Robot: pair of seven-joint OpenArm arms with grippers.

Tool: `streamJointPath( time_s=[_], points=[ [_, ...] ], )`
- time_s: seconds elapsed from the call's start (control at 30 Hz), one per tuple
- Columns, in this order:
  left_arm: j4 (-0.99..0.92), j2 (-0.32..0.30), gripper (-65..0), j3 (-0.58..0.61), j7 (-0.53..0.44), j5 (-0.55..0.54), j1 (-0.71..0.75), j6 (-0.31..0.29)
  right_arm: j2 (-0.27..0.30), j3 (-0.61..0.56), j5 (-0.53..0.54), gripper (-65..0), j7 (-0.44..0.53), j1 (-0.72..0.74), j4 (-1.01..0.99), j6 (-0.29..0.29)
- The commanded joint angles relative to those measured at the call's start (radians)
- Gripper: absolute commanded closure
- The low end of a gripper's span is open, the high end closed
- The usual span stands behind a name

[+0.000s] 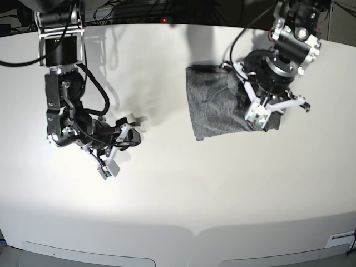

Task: Fold the T-shirt properly

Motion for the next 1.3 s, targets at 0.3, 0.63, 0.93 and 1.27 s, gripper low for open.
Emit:
streamJointPath(
  time_s=[0.3,0.63,0.93,1.27],
  points=[
    [-0.332,0.000,-16.1,-0.004,-0.071,0.004,-0.103,-0.001,0.034,0.001,0.070,-22.2,0.022,0.028,0.025,0.006],
    [-0.374,-0.011,-16.1,-0.004,-0.017,0.062,-0.220,-0.014,0.034,0.001,0.070,-22.2,0.020,0.028,0.025,0.006],
    [-0.374,-0.141,-16.1,-0.004,-0.069,0.137,-0.221,-0.022,0.031,0.001,0.070,-22.2,0.019,0.027,0.025,0.006],
    [-0.374,-0.155,-16.1,-0.004,-0.040,0.051,-0.220,-0.023,0.031,0.001,0.070,-22.2,0.019,0.027,0.025,0.006]
  ],
)
